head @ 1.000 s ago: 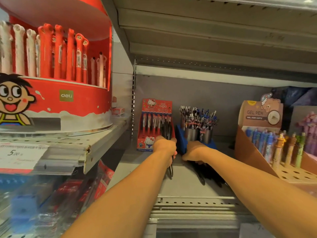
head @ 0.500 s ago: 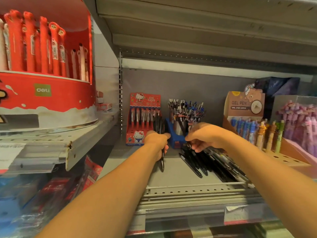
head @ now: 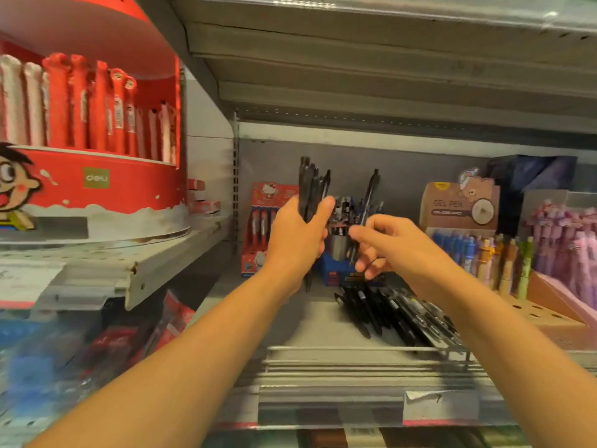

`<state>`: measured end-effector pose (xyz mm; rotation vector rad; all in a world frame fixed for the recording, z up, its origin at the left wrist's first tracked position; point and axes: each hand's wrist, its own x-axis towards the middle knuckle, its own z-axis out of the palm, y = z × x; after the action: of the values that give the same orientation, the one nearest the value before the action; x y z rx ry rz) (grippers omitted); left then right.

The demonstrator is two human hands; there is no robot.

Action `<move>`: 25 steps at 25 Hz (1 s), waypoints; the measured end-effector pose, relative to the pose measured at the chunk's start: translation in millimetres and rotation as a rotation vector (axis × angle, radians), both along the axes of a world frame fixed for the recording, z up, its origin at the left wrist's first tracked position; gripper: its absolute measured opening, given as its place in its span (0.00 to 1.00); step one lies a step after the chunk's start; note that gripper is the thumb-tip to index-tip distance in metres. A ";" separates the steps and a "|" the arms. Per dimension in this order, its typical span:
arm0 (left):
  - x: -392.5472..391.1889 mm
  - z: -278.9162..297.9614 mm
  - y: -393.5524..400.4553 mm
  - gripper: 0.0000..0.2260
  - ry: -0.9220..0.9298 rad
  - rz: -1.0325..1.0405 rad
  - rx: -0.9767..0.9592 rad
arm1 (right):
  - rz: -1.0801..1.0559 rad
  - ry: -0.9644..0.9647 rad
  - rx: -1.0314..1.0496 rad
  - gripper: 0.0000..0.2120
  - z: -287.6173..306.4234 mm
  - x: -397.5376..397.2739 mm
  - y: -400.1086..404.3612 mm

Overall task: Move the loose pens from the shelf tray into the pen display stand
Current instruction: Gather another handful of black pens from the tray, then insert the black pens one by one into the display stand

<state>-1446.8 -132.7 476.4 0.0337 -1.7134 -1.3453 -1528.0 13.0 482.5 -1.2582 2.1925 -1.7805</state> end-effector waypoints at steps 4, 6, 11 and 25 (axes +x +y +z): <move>67.5 16.5 4.7 0.12 0.080 0.128 -0.122 | 0.164 0.061 -0.045 0.09 12.5 48.9 -19.8; 109.5 26.2 -4.2 0.11 0.135 0.187 -0.133 | 0.234 0.102 -0.058 0.08 23.0 82.6 -39.3; 238.8 46.8 -57.7 0.13 0.206 0.392 -0.162 | 0.466 0.158 -0.112 0.12 51.6 186.0 -110.3; 637.7 15.0 -289.2 0.12 0.119 0.823 0.033 | 0.754 0.254 -0.137 0.08 57.9 526.3 -381.5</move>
<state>-809.1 -421.9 491.4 0.5987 -1.3378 -0.7350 -1001.6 -368.5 540.4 -2.0666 1.3669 -1.5118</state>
